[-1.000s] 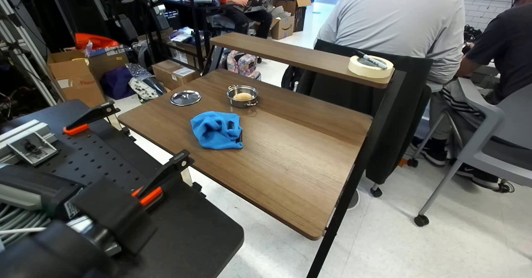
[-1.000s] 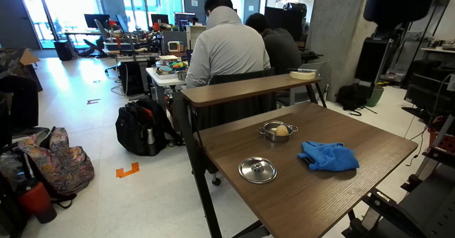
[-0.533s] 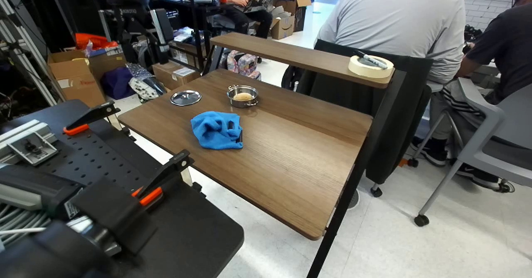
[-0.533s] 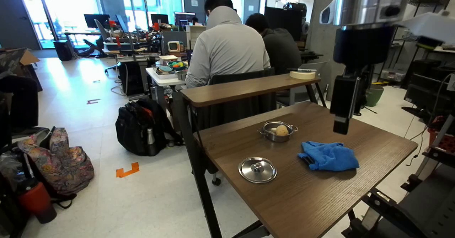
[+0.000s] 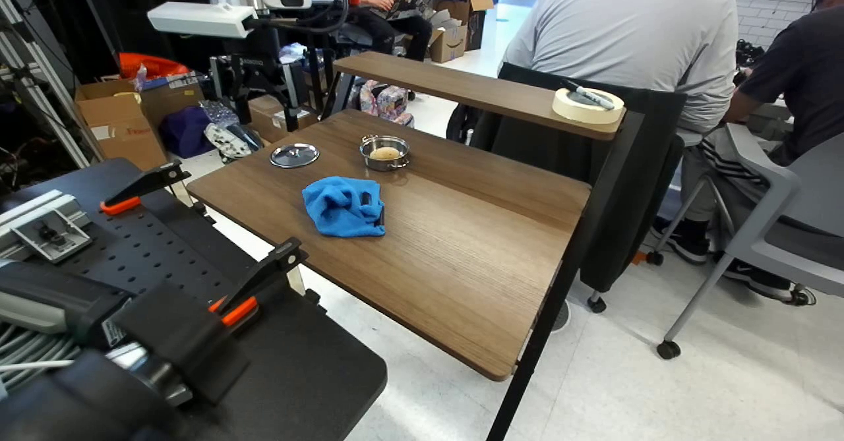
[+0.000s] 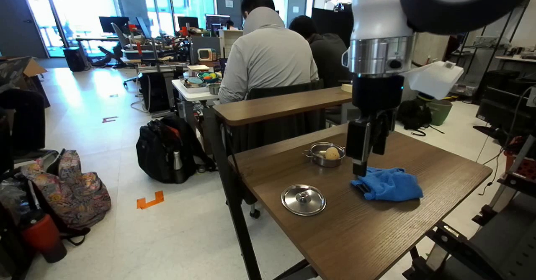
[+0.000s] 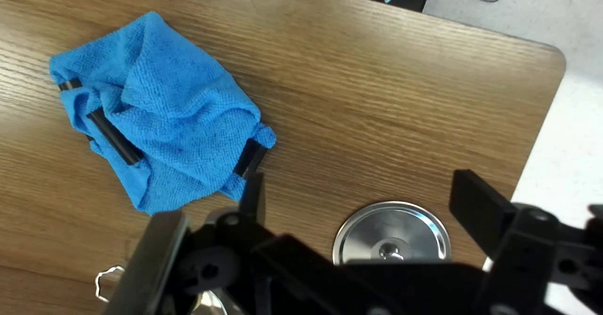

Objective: Put the silver lid on the silver pot

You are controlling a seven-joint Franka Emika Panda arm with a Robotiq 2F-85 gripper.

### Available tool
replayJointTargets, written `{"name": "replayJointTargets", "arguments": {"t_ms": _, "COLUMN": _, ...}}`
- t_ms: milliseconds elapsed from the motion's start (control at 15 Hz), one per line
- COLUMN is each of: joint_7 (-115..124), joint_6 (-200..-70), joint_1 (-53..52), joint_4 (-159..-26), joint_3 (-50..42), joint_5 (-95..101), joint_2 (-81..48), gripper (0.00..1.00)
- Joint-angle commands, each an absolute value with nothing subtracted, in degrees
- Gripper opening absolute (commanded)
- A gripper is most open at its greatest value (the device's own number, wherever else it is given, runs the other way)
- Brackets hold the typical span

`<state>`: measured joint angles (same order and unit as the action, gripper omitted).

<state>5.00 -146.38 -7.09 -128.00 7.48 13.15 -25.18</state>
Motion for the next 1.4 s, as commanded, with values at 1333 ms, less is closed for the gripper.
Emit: {"name": "replayJointTargets", "arguments": {"t_ms": 1333, "joint_7": 23.0, "joint_6": -155.1, "joint_1": -18.8, "joint_4": -109.8, "joint_3": 0.1, "joint_5": 4.6, "joint_2": -45.3, "gripper": 0.9}}
